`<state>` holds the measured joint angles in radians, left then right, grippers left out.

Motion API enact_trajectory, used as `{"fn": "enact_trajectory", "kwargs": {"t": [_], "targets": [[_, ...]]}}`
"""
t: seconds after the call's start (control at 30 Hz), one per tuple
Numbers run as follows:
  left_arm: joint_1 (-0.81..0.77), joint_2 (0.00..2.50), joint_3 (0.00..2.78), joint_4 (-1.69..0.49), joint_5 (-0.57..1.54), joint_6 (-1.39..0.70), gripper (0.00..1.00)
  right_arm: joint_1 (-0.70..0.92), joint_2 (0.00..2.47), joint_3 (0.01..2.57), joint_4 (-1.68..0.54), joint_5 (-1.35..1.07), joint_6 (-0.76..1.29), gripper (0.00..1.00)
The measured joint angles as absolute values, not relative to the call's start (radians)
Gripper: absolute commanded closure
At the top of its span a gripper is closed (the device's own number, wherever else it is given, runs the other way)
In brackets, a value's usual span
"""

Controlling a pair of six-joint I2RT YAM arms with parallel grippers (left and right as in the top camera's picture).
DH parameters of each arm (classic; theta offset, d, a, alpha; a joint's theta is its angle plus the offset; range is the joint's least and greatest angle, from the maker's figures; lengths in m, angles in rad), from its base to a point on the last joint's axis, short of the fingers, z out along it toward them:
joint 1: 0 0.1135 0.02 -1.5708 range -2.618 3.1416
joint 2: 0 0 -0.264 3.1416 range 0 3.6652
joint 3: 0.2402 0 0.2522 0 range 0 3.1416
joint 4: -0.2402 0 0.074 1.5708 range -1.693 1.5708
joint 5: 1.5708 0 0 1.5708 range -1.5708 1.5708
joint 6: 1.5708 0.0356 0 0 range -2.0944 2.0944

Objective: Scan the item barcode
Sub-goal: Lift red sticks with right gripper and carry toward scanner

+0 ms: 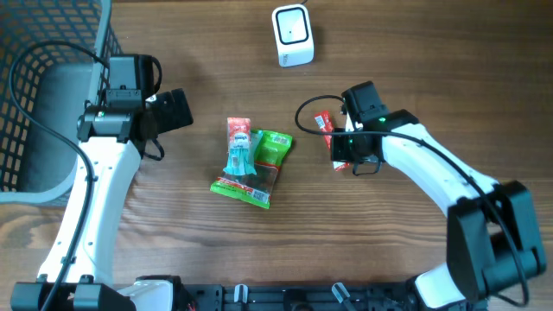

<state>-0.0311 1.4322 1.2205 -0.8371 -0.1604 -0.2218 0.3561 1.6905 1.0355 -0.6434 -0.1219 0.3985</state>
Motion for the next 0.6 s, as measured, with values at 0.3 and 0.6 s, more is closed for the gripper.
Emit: {"fn": "enact_trajectory", "kwargs": {"t": [0.3, 0.6], "targets": [[-0.031, 1.432, 1.221, -0.837, -0.16, -0.222, 0.0, 0.356, 1.687, 1.033, -0.657, -0.119, 0.349, 0.43], [-0.031, 1.432, 1.221, -0.837, -0.16, -0.222, 0.0, 0.355, 1.772, 0.955, -0.534, -0.157, 0.385, 0.96]]}}
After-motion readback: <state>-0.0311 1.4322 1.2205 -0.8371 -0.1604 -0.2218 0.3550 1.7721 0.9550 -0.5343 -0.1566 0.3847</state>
